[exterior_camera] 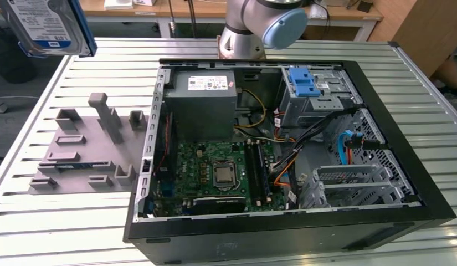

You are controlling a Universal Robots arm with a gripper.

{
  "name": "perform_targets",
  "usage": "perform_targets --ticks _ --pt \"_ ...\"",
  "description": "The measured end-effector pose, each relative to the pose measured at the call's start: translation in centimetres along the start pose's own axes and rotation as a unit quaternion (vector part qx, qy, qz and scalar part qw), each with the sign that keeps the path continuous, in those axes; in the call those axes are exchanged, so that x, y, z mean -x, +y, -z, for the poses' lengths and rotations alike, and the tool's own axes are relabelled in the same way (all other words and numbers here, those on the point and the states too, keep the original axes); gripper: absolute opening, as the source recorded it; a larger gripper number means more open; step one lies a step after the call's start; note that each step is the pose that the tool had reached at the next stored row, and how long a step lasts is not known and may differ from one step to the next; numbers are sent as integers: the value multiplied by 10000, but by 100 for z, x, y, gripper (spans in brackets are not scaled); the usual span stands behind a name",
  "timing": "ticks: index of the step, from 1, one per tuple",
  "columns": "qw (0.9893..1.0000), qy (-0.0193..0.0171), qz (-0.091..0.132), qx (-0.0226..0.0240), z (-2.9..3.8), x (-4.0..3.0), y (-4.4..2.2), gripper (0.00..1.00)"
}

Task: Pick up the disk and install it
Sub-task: 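Pick up the disk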

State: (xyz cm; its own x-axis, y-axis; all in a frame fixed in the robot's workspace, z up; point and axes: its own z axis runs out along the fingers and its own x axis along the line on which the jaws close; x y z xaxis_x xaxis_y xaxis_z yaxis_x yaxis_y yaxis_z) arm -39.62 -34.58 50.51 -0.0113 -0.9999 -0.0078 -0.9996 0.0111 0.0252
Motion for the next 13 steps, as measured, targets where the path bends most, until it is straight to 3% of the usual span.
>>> perform_targets --ticks 13 --pt "10000 0 0 6 6 -51 -190 36"
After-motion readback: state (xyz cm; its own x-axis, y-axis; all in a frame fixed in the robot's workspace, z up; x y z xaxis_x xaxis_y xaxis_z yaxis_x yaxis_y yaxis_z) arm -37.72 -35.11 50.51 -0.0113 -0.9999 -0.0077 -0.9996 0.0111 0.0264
